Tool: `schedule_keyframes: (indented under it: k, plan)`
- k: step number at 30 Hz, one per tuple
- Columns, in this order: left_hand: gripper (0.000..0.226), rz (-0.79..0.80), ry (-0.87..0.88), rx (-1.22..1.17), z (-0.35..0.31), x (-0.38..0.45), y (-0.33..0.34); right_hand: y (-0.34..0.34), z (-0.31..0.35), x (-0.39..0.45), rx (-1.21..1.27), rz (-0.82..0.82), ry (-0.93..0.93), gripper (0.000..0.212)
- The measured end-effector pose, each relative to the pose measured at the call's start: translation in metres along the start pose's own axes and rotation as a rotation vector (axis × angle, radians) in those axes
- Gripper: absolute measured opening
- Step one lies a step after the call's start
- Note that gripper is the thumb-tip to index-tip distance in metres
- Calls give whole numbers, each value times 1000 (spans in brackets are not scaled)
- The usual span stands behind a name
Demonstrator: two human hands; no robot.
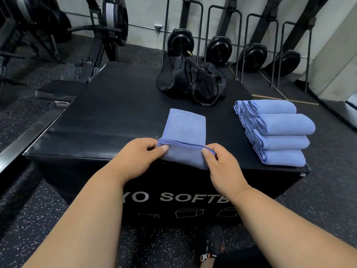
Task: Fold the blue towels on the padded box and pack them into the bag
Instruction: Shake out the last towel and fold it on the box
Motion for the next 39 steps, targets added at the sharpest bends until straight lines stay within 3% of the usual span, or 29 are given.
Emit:
schedule_keyframes:
  k: [10,14,24,31,39]
  plan:
    - [39,-198,-193,-12,-7,21,16,7,-28,28,-65,72,128,16]
    - [34,-199,-236,44,-13,24,17,9,-37,32,-22,65,189,15]
    - [34,-313,-225,283,-16,29,15,10,-52,42,42,62,240,14]
    - [38,-270,-222,304,-13,29,14,9,-51,41,28,83,234,19]
    - [38,-343,-229,228,-17,25,16,10,-48,38,-1,54,234,17]
Point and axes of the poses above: each hand's wrist, its own x-axis towards the middle knuckle, its own y-axis out of the palm, z = x × y, the point moved 4 cm from there along x, towards the middle knuckle, and after that the axes turned 14 degrees about -y, right-handed, at the moved point
